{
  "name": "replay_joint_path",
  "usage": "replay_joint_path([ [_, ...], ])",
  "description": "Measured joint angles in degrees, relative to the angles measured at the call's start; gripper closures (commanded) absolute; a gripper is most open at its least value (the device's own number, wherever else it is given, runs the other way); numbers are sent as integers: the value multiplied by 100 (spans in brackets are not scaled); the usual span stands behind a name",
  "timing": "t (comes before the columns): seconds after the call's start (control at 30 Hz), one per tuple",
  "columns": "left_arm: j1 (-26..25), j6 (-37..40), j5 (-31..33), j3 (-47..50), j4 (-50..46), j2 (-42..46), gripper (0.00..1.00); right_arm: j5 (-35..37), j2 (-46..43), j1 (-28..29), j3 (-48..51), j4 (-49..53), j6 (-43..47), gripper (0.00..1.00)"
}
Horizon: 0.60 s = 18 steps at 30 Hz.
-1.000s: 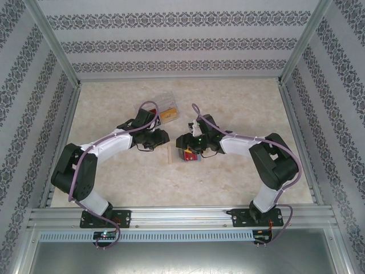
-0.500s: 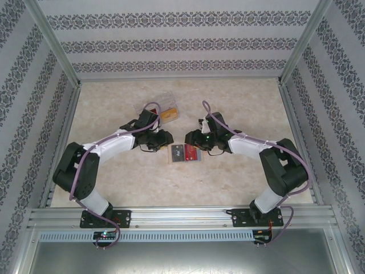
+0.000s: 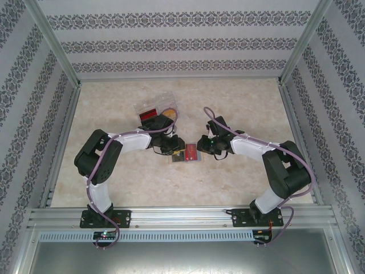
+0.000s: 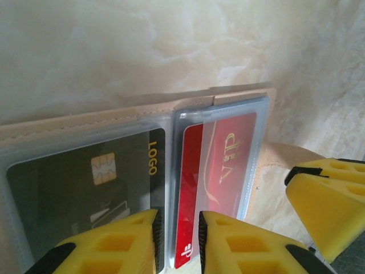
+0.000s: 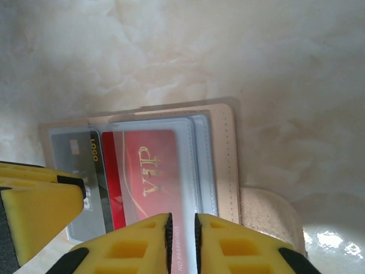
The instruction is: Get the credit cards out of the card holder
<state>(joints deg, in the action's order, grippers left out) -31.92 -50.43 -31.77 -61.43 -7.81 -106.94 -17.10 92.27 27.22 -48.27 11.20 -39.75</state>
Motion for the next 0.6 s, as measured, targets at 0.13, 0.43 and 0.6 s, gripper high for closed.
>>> replay_joint_path([
  [0.13, 0, -9, -116, 0, 131, -81, 74, 0, 164, 52, -26, 63, 66, 82],
  [0.43, 0, 4, -334, -87, 190, -313, 74, 0, 407, 79, -162, 153, 103, 84],
  [0.6, 0, 4, -420, -109, 192, -341, 74, 20, 459, 79, -168, 199, 116, 84],
])
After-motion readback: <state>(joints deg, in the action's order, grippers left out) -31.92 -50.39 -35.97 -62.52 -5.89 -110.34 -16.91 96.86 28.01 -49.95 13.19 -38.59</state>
